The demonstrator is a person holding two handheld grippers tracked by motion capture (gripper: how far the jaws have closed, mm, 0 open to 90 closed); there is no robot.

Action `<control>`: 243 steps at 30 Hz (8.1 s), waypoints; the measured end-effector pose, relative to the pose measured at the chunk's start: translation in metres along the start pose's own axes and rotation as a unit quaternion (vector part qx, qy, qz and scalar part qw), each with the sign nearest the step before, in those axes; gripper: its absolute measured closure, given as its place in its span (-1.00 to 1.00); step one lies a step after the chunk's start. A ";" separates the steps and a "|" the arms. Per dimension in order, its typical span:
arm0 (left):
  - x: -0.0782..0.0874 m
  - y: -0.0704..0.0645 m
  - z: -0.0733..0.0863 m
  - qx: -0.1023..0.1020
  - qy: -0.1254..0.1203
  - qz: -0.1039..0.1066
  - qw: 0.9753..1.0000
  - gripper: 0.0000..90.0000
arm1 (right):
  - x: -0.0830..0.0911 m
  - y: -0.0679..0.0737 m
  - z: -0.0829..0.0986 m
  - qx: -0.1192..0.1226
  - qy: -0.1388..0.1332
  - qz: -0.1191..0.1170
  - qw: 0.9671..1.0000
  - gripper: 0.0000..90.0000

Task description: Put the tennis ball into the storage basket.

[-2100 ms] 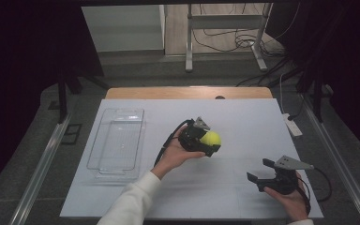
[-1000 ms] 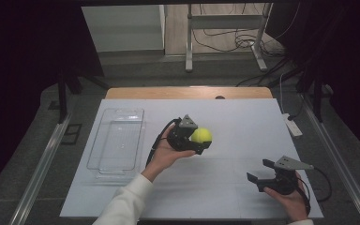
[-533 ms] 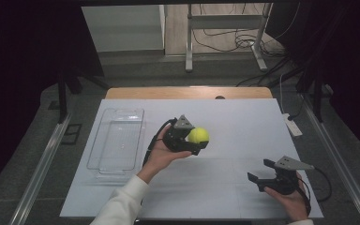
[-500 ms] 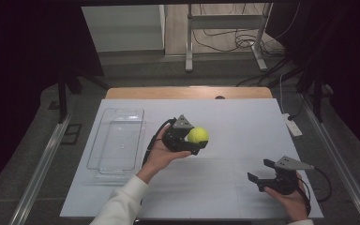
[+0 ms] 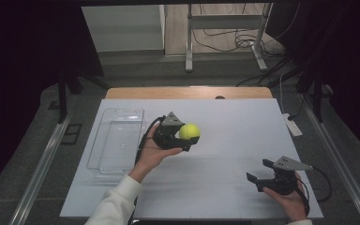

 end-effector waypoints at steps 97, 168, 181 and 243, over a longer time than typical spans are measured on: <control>0.067 0.088 0.010 0.074 -0.036 -0.133 0.988 -0.41 | 0.001 0.000 -0.001 0.002 0.000 -0.001 1.000 -0.79; 0.108 0.161 0.040 0.134 -0.003 -0.236 0.962 -0.41 | 0.001 -0.001 0.000 0.000 0.004 0.001 1.000 -0.79; 0.113 0.175 0.044 0.147 0.008 -0.251 0.957 -0.41 | 0.001 -0.001 0.001 -0.002 0.004 0.000 1.000 -0.78; 0.096 0.217 0.078 0.174 0.115 -0.274 0.939 -0.41 | 0.001 -0.004 0.002 -0.001 0.005 0.004 1.000 -0.78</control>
Point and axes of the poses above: each handheld gripper's, and its own axes: x roughly backward along the jaws, z roughly out of its underside, y roughly to its left, the point moved 3 cm from there along -x, roughly forward along the jaws, and after that the axes turned 3 degrees about -x, right-handed, at the moved point
